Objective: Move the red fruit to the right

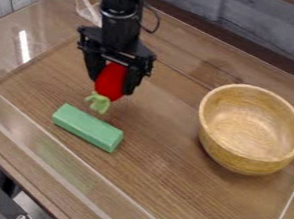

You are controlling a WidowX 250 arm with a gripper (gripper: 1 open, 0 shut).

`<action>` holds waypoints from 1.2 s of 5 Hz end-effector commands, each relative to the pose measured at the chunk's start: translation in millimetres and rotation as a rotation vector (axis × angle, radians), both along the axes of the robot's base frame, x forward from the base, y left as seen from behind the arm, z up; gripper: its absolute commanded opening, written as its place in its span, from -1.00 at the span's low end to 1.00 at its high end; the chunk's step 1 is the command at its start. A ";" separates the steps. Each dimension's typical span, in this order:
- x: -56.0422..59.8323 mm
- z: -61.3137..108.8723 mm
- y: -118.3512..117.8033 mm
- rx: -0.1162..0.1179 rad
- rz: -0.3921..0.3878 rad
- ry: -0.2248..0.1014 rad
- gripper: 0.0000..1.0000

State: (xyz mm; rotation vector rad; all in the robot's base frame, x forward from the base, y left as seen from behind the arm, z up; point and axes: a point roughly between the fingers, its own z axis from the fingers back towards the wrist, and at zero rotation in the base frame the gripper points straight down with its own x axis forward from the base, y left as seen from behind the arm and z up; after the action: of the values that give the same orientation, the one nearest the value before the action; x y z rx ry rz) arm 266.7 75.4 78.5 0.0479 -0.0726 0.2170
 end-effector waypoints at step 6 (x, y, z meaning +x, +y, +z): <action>32.3 40.8 -166.8 -0.049 -0.180 -0.082 -1.00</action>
State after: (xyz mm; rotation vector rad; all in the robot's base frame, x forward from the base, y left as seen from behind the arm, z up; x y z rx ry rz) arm 292.1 -86.8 105.2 -0.0029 -0.0980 0.0430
